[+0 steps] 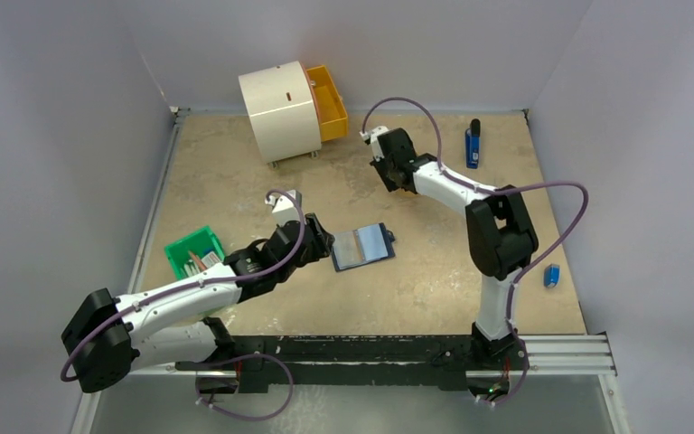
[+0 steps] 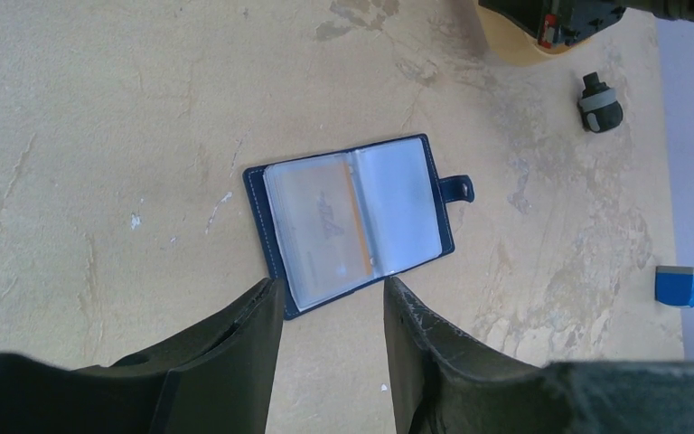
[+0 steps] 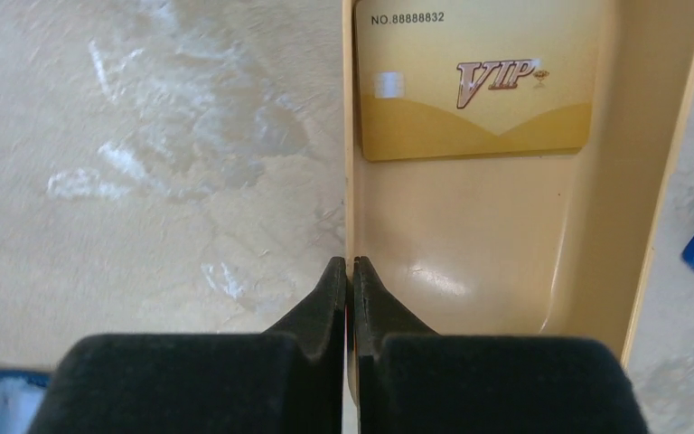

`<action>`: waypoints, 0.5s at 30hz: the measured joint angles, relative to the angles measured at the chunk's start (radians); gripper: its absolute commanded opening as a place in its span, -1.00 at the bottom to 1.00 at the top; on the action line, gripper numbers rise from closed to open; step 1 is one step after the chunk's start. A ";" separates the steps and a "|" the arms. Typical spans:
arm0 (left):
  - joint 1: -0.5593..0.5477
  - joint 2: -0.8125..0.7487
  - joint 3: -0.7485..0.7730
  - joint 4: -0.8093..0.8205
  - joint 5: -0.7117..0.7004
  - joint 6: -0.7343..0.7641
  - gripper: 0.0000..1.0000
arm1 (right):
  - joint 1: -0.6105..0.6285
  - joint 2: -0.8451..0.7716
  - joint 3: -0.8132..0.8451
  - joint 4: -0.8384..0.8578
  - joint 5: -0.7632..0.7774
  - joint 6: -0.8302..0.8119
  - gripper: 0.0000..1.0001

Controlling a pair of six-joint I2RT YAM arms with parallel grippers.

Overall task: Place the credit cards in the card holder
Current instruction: Move the storage box to the center of the board.

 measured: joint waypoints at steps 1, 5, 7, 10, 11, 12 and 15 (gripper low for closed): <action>0.000 0.000 -0.002 0.001 0.000 0.000 -0.13 | 0.007 -0.018 -0.028 0.026 -0.005 -0.043 -1.00; 0.000 0.000 -0.014 0.000 0.000 0.000 -0.13 | 0.021 -0.081 -0.157 0.128 -0.042 -0.192 -1.00; 0.000 0.000 -0.016 -0.003 0.000 0.000 -0.13 | 0.021 -0.098 -0.205 0.155 -0.062 -0.245 -1.00; 0.000 -0.001 -0.016 -0.003 0.000 0.001 -0.14 | 0.019 -0.102 -0.245 0.176 -0.105 -0.313 -1.00; 0.000 0.000 -0.016 -0.003 0.000 0.001 -0.13 | 0.019 -0.101 -0.248 0.176 -0.119 -0.328 -1.00; 0.000 -0.001 -0.016 -0.002 -0.001 0.001 -0.13 | 0.018 -0.101 -0.249 0.177 -0.136 -0.338 -1.00; 0.000 0.000 -0.016 -0.002 -0.003 0.001 -0.14 | 0.018 -0.101 -0.249 0.191 -0.167 -0.358 -1.00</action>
